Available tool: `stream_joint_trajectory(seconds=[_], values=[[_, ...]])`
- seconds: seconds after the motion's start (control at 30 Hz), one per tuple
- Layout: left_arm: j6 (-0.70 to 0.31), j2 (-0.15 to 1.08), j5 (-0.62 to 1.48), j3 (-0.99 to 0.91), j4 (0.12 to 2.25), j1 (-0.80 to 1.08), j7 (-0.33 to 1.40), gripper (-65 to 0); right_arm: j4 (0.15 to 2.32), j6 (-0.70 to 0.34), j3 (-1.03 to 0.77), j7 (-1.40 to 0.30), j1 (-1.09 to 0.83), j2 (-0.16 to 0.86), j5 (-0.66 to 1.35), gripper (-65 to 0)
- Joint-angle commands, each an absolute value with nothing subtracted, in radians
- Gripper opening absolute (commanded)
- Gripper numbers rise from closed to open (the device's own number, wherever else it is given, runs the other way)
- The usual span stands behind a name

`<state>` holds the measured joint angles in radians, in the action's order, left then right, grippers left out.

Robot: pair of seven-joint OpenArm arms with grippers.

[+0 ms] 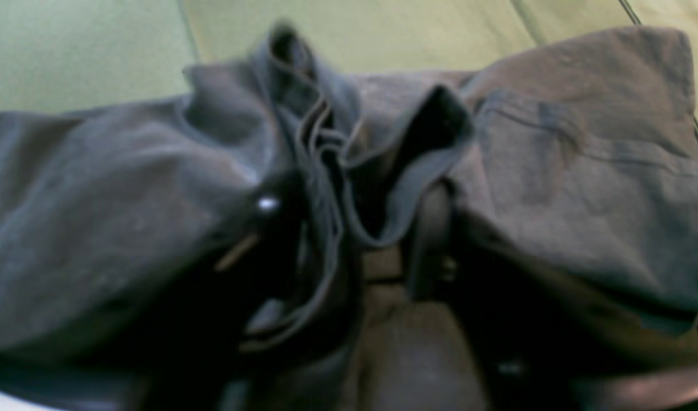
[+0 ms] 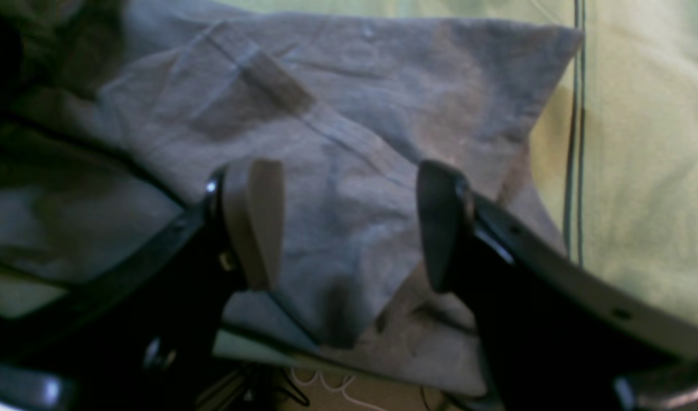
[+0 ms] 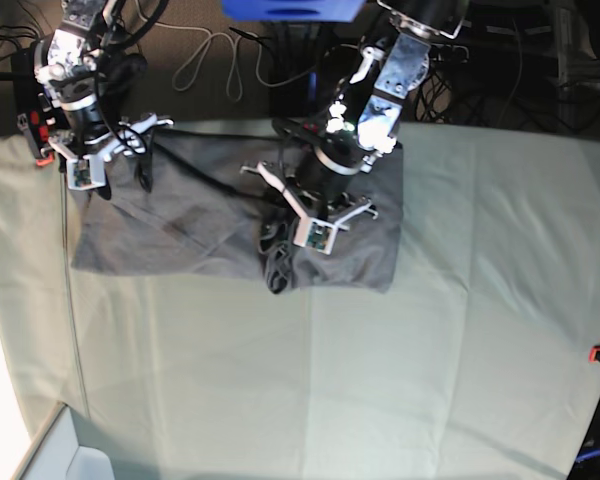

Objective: Layout the t-shirt on the table in an organized manner, then fold the t-shirt properly
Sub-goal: 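Grasp the strip end with the left gripper and fold it toward the middle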

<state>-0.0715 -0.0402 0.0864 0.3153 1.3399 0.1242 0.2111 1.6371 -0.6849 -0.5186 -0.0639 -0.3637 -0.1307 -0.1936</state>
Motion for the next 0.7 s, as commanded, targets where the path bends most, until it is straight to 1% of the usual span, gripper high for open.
stream_joint_trajectory(seconds=[0.0, 0.07, 0.23, 0.4, 0.53, 0.67], values=[[-0.081, -0.045, 0.09, 0.341, 1.363, 0.12, 0.183, -30.6, 1.653, -0.698, -0.522, -0.036, -0.351, -0.127, -0.176, -27.6], [-0.082, -0.044, 0.094, 0.371, 1.372, 0.124, 0.18, -28.2, 1.653, -0.698, -0.538, -0.036, -0.34, -0.127, -0.176, -27.5], [-0.084, -0.044, 0.093, 0.375, 1.443, 0.157, 0.18, -28.3, 1.649, -0.698, -0.611, -0.05, -0.278, -0.128, -0.176, -27.4], [-0.082, 0.015, 0.125, 0.3, 1.501, 0.166, 0.18, -28.3, 1.649, -0.698, -0.662, -0.186, -0.209, -0.11, -0.176, -27.4], [-0.082, 0.044, 0.209, 0.231, 1.494, 0.166, 0.188, -28.3, 1.629, -0.698, -0.67, -0.277, -0.163, -0.09, -0.176, -27.3], [-0.085, 0.045, 0.269, 0.225, 1.432, 0.165, 0.189, -28.3, 1.603, -0.698, -0.662, -0.351, -0.128, -0.07, -0.176, -27.3]])
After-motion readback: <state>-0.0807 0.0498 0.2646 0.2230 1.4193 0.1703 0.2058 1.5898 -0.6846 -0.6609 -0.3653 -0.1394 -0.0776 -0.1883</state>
